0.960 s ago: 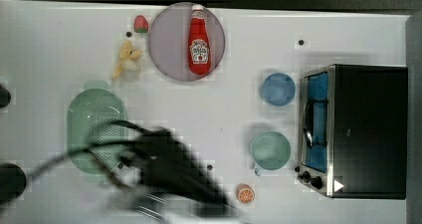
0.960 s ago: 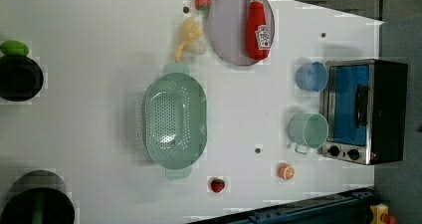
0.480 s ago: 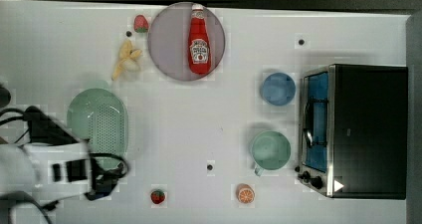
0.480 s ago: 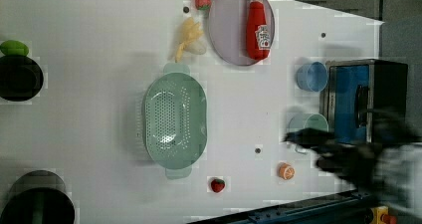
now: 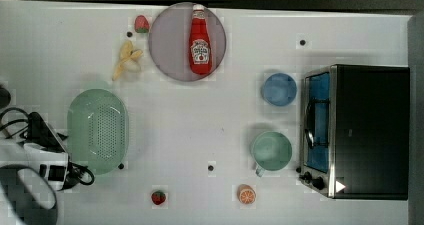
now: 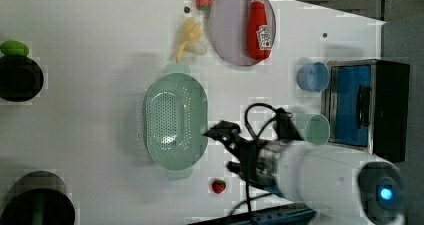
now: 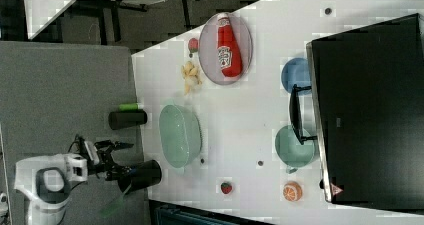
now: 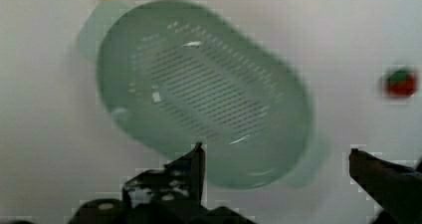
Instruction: Drag strainer left to right.
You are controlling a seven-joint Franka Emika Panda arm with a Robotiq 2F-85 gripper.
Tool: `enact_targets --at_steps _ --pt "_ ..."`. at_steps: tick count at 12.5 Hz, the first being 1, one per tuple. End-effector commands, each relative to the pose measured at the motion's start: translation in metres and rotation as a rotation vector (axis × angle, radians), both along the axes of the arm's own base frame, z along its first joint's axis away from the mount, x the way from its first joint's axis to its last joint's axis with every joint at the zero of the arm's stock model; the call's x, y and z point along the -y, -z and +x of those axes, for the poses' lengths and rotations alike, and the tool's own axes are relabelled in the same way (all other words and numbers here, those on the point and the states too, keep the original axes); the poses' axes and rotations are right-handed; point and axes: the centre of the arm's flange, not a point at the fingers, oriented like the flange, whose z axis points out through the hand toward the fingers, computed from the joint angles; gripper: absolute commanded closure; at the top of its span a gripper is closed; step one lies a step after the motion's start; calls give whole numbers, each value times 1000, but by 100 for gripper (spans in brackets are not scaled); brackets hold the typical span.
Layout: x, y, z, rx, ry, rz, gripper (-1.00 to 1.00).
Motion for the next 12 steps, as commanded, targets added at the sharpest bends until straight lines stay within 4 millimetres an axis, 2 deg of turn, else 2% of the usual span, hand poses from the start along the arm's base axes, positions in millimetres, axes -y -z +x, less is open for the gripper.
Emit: enact_targets --at_steps 1,5,8,12 --pt "30 72 16 -45 391 33 -100" --pt "25 142 17 -78 493 81 -100" --pt "28 181 20 -94 558 90 -100" --pt "42 223 28 -79 552 99 -100"
